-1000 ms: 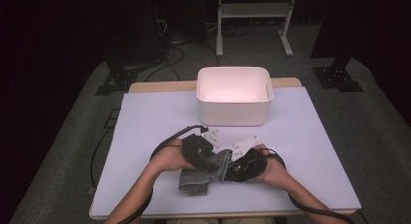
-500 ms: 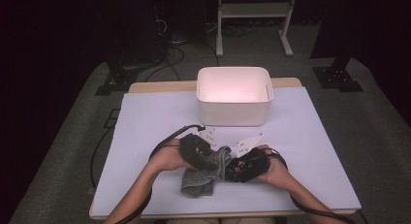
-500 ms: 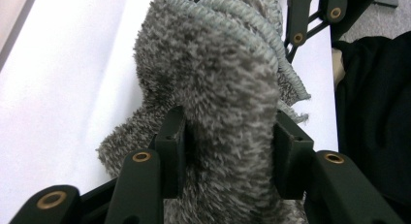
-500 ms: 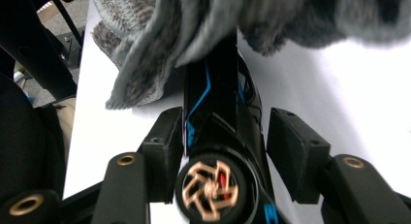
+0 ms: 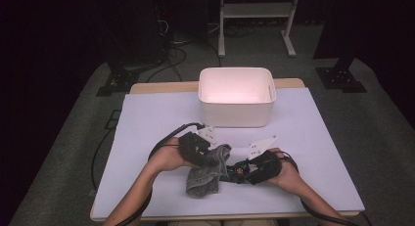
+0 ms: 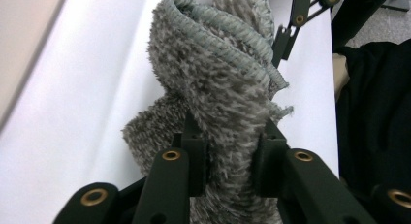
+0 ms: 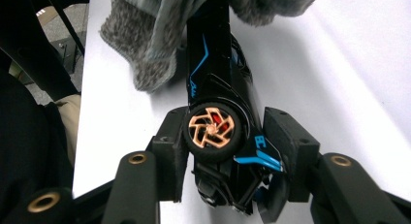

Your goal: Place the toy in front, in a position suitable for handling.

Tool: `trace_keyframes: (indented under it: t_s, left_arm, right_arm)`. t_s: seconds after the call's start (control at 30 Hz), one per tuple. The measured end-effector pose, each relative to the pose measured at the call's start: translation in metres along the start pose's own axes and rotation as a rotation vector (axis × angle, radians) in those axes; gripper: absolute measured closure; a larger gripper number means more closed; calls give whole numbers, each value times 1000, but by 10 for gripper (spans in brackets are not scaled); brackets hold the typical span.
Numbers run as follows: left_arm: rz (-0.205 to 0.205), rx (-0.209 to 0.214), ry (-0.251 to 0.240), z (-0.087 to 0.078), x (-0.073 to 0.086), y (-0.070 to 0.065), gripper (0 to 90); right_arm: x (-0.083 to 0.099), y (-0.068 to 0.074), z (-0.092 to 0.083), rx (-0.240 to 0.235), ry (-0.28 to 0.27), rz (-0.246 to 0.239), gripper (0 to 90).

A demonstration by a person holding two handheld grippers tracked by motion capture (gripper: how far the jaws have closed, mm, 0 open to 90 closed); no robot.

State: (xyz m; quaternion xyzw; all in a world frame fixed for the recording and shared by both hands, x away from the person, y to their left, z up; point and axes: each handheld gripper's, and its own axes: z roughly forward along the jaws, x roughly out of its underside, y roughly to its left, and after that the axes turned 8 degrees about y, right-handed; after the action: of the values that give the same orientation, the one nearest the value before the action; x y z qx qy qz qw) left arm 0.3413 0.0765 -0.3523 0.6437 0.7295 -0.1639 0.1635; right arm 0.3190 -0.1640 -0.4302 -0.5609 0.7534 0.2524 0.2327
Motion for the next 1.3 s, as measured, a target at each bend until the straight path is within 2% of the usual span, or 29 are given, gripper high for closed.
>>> trace_keyframes:
  t_s: [0.07, 0.2, 0.23, 0.3, 0.33, 0.4, 0.47, 0.57, 0.67, 0.77, 0.9, 0.97, 1.0, 1.07, 1.17, 1.3]
  left_arm:
    - [10, 3, -19, -2, -5, 0, 735]
    - [58, -3, -39, 0, -22, -4, 743]
    - [63, 3, -37, 4, -26, -4, 744]
    - [80, 9, 2, 14, -30, -4, 743]
    - [84, 9, 35, 23, -31, -3, 743]
    - [87, 28, 56, 33, -30, -3, 744]
    - [74, 36, 35, 34, -28, -2, 747]
    - [83, 38, 36, 33, -27, -2, 747]
    - [85, 40, 38, 34, -27, -2, 746]
    - [96, 37, 39, 33, -28, -4, 746]
    - [108, 29, 53, 33, -30, -6, 745]
    - [114, 23, 62, 33, -31, -7, 744]
    - [114, 19, 64, 33, -31, -7, 739]
    - [105, 10, 69, 32, -31, -7, 708]
    - [86, -4, 62, 29, -28, -8, 601]
    - [71, -31, 28, 20, -19, -11, 528]
  right_arm:
    - [0, 1, 0, 7, 0, -4, 532]
    - [-2, 1, 1, 19, 5, -12, 540]
    - [-2, 1, 1, 15, 0, -8, 539]
    - [0, -1, 2, 2, -13, 8, 526]
    - [1, -1, 2, -5, -17, 10, 514]
    - [2, -2, 2, -30, -23, 17, 451]
    - [2, -1, 1, -34, -29, 8, 403]
    - [-1, -2, -6, -51, -52, 9, 321]
    - [-6, -3, -16, -46, -83, 8, 271]
    - [-11, -1, -25, -11, -112, -18, 263]
    - [-18, 0, -34, 2, -165, -24, 372]
    - [-20, 0, -35, 31, -177, -24, 514]
    - [-22, 1, -35, 52, -177, -24, 637]
    - [-22, 3, -35, 67, -170, -27, 749]
    - [-21, 6, -33, 93, -147, -34, 801]
    - [-16, 5, -33, 86, -131, -21, 802]
